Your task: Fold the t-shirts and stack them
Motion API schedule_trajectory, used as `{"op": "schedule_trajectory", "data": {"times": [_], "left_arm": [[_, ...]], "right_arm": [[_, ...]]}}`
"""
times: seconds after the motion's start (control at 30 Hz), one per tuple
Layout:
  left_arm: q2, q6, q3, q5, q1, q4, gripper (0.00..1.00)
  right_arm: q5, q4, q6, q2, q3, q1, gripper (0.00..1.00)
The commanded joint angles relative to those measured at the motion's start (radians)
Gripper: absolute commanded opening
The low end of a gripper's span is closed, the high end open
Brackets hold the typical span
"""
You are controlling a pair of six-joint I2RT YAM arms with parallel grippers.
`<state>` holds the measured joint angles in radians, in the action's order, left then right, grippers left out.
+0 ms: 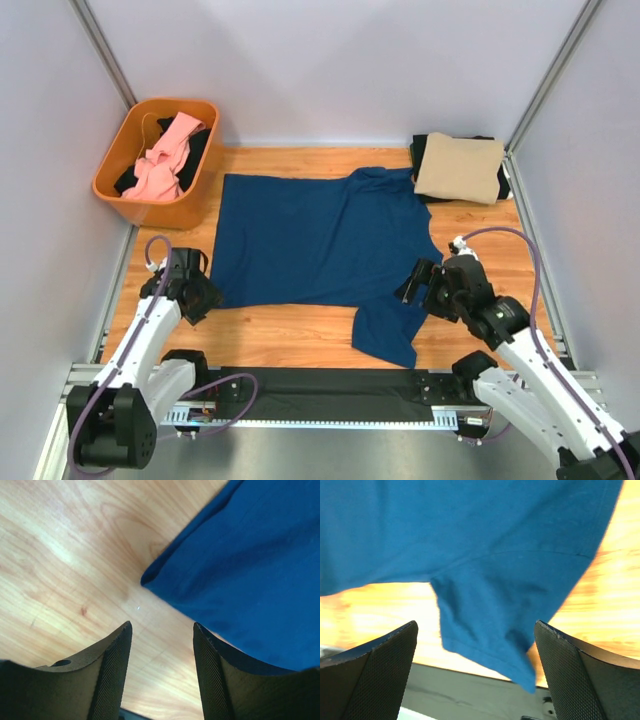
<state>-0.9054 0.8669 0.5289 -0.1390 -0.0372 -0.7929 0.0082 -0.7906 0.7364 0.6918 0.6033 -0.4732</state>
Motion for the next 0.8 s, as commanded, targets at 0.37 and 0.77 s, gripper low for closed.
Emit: {"op": "schedule_trajectory", "data": {"times": [0.37,0.77], "left_arm": [[-0.208,0.067,-0.029,-0.060,0.020,0.245,0.11],[-0.228,0.031,-0.041,-0.039,0.031,0.302,0.00]], "right_arm": [[-0.010,-0.107,0.225,-0.015,-0.132,-0.126,1.00],[0.087,-0.151,0.472,0.001,-0.220,-0.409,0.96]]}}
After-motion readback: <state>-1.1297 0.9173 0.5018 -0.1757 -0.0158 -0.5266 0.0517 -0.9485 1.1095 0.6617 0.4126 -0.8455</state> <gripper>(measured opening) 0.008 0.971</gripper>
